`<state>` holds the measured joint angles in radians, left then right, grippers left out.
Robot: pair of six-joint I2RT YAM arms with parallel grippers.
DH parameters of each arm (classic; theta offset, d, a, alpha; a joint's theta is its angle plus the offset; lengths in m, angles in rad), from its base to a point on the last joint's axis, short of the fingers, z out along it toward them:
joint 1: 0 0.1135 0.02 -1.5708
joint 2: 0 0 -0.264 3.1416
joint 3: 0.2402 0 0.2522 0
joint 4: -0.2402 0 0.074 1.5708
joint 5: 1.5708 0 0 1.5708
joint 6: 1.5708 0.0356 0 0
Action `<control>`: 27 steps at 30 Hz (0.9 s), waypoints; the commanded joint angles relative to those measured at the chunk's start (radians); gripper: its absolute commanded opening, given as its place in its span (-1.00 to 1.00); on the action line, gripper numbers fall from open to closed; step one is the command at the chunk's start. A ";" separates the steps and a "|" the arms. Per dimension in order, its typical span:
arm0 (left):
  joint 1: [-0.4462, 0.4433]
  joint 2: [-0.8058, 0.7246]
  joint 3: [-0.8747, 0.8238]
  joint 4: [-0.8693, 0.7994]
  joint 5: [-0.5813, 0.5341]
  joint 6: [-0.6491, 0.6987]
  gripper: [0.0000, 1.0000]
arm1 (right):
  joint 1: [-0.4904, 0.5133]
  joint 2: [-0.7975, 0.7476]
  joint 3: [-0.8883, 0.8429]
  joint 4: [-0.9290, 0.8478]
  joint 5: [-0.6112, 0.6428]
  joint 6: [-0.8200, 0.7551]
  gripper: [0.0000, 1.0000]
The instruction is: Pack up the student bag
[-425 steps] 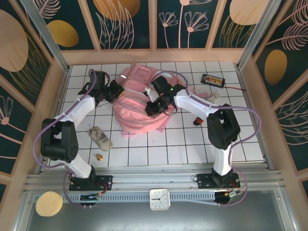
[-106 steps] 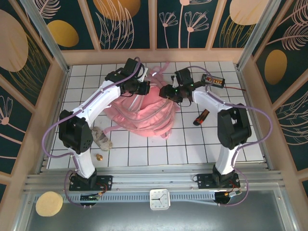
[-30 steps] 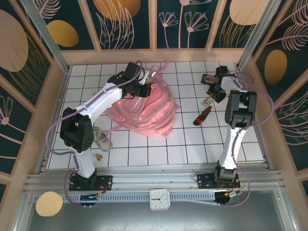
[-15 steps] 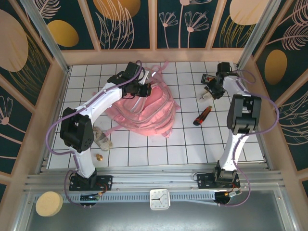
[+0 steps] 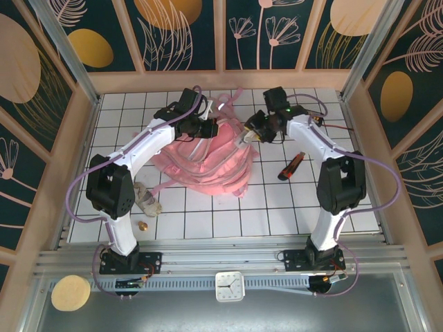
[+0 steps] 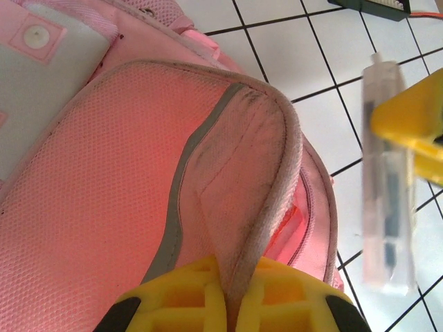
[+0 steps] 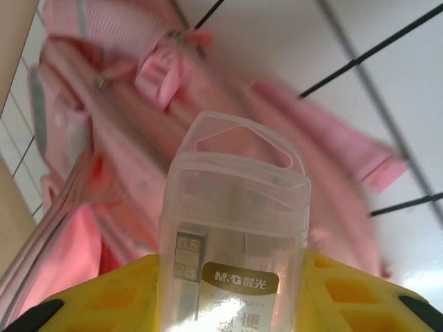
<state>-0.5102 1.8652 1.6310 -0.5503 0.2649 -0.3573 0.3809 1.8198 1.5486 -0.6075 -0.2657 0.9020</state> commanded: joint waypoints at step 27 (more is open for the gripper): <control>-0.005 -0.092 -0.165 0.176 -0.001 -0.003 -1.00 | 0.123 0.146 0.057 0.217 -0.124 0.147 0.15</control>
<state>-0.5041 1.7996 1.4876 -0.4435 0.2298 -0.3927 0.5014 2.0136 1.6585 -0.4515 -0.3191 1.0321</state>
